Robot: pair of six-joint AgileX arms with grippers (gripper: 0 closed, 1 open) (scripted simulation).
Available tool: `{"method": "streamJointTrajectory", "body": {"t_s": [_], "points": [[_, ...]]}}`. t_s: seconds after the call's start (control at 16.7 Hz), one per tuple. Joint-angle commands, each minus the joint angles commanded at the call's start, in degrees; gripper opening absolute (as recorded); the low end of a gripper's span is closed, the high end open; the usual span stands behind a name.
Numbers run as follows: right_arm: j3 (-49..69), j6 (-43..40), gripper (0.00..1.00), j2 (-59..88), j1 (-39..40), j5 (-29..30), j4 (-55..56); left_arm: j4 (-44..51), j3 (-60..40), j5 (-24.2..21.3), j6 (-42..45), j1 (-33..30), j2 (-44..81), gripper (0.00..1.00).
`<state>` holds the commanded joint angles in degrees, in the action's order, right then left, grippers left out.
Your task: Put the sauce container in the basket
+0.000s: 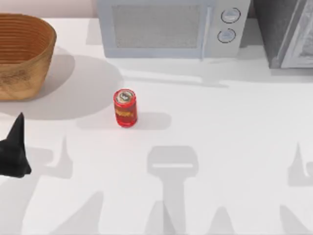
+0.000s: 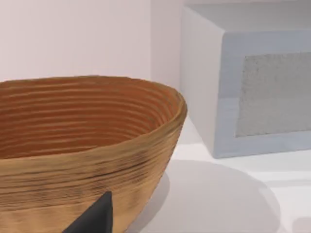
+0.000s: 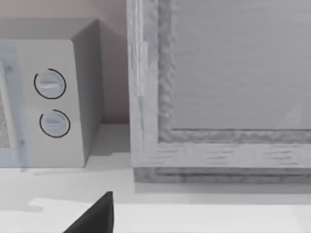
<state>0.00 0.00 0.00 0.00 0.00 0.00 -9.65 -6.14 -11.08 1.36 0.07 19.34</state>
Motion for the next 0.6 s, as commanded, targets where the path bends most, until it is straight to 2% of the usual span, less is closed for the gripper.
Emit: {"method": "streamJointTrajectory", "body": {"t_s": [0.24, 0.6], "points": [[0.0, 0.0, 1.0, 0.0, 0.0, 0.0, 0.0, -9.81, -6.3, -11.19, 1.28, -0.09, 19.69, 1.0], [0.0, 0.0, 1.0, 0.0, 0.0, 0.0, 0.0, -27.55, -17.98, -31.2, 3.48, -0.36, 54.7, 1.0]]}}
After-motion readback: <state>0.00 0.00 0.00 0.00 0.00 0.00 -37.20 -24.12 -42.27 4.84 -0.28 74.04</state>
